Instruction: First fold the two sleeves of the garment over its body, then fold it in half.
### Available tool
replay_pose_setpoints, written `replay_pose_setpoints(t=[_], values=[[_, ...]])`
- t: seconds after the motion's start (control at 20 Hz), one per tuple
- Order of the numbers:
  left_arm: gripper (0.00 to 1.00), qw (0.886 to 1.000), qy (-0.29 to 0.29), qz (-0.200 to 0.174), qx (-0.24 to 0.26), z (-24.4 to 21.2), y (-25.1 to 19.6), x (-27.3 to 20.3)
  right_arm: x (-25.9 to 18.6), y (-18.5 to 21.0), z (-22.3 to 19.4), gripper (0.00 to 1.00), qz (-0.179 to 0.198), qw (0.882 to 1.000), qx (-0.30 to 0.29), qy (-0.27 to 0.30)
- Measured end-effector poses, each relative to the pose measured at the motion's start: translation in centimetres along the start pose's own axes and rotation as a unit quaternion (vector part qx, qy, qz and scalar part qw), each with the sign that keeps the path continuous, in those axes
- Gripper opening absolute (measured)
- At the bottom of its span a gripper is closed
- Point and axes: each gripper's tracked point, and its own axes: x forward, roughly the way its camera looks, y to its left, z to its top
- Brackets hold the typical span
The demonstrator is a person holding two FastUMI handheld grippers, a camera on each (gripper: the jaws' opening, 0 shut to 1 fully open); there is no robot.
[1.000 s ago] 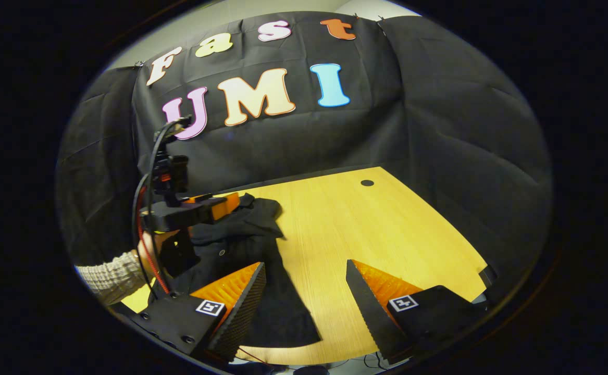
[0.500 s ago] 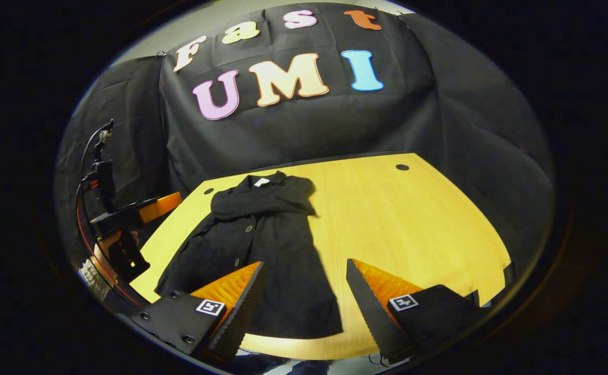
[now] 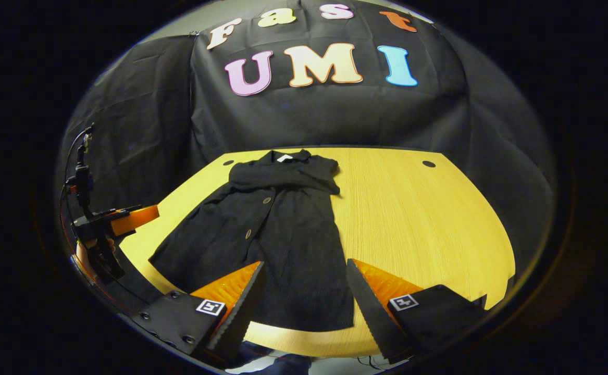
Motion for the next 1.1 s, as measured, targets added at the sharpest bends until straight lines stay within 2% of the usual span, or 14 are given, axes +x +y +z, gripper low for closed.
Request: replay_pose_setpoints(t=[0.1, 0.25, 0.35, 0.4, 0.45, 0.5, 0.55, 0.65, 0.7, 0.75, 0.8, 0.85, 1.0, 1.1], values=[[0.95, 1.0, 0.018, 0.005, 0.005, -2.1, 0.4, -0.5, 0.3, 0.0, -1.4, 0.98, -0.002, 1.0, -0.005, 0.011], [0.95, 0.998, 0.057, 0.0, 0.015, -5.5, 0.3, -1.1, 1.0, -0.3, -3.6, 0.98, -0.012, 0.999, -0.013, 0.031], [0.95, 0.997, 0.073, -0.005, 0.016, -7.1, 0.0, -1.3, 0.9, -0.5, -5.2, 0.94, -0.02, 0.999, -0.015, 0.045], [0.95, 0.997, 0.081, -0.007, 0.014, -7.9, -0.1, -1.4, 1.1, -0.7, -5.9, 0.98, -0.023, 0.998, -0.015, 0.051], [0.95, 0.996, 0.089, -0.008, 0.014, -8.6, -0.1, -1.6, 1.2, -0.8, -6.6, 0.94, -0.024, 0.998, -0.013, 0.058], [0.95, 0.995, 0.096, -0.009, 0.014, -9.4, -0.2, -1.6, 1.4, -0.9, -7.3, 0.99, -0.026, 0.998, -0.011, 0.065], [0.95, 0.995, 0.102, -0.009, 0.015, -9.9, -0.1, -1.7, 1.5, -1.0, -7.8, 0.98, -0.028, 0.997, -0.011, 0.07], [0.95, 0.994, 0.109, -0.007, 0.019, -10.6, 0.3, -1.6, 1.9, -1.2, -8.7, 0.99, -0.031, 0.996, -0.014, 0.078], [0.95, 0.994, 0.11, -0.008, 0.022, -10.9, 0.4, -1.5, 2.0, -1.3, -9.1, 0.94, -0.032, 0.996, -0.016, 0.082], [0.95, 0.993, 0.114, -0.008, 0.029, -11.1, 0.4, -1.5, 2.1, -1.1, -9.5, 0.99, -0.033, 0.996, -0.018, 0.085], [0.95, 0.993, 0.116, -0.008, 0.036, -11.4, 0.5, -1.4, 2.2, -1.0, -9.8, 0.94, -0.032, 0.996, -0.019, 0.087], [0.95, 0.992, 0.116, -0.009, 0.042, -11.5, 0.5, -1.3, 2.3, -0.9, -10.1, 0.98, -0.033, 0.995, -0.021, 0.089], [0.95, 0.992, 0.116, -0.009, 0.052, -11.5, 0.7, -1.1, 2.5, -1.0, -10.8, 0.99, -0.035, 0.995, -0.026, 0.093], [0.96, 0.992, 0.116, -0.009, 0.053, -11.6, 0.7, -1.0, 2.6, -1.0, -10.9, 0.94, -0.035, 0.995, -0.027, 0.092]])
